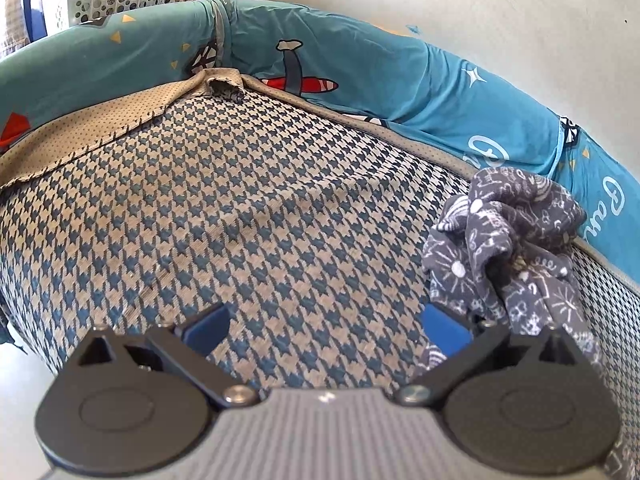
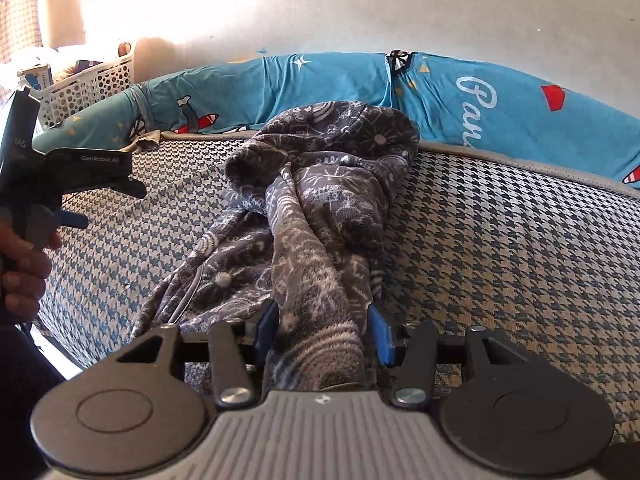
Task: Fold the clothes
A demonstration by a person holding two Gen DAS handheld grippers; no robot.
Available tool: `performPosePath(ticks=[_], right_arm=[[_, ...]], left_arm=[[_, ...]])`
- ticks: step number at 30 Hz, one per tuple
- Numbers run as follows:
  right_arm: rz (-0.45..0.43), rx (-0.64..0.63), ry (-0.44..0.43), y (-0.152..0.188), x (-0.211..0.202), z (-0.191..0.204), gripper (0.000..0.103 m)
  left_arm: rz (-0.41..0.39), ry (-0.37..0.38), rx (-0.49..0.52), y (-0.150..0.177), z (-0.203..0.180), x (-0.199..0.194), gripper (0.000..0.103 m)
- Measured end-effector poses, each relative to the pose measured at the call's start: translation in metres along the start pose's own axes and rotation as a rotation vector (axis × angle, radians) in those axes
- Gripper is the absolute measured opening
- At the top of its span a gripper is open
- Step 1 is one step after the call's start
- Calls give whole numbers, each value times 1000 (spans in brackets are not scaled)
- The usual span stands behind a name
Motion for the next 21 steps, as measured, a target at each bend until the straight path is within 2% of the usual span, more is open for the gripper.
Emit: performPosePath(ticks=[1, 2, 4, 5, 12, 16, 21], right_arm=[[3, -1, -16, 1, 0, 4, 44], [-2, -3, -31, 1, 1, 8, 33], [-7, -20, -60, -1, 2, 19, 18], [-10, -25, -83, -3, 2, 26, 13], [-31, -120, -246, -8, 7, 93, 9], [-27, -195, -282, -1, 17, 129, 9], [-29, -262, -372, 5, 25, 173, 6]], left_arm=[[1, -1, 2, 0, 0, 0, 103], [1, -2, 5, 1, 0, 0, 103], [3, -3, 7, 1, -1, 0, 103], [2, -4, 6, 0, 0, -1, 103], [-3, -5, -14, -2, 8, -3, 103], [-8, -4, -25, -3, 11, -5, 103], [-25, -14, -33, -7, 15, -7, 103]])
Point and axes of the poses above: each gripper's, at about its wrist camera, not at the fingertips, and x roughly the way its jaws point, z to its left, y to its underside, the point moved 10 cm from there along x, roughly the way its jaws point, and after that the axes turned 2 degrees about z, right-handed, at the moved point
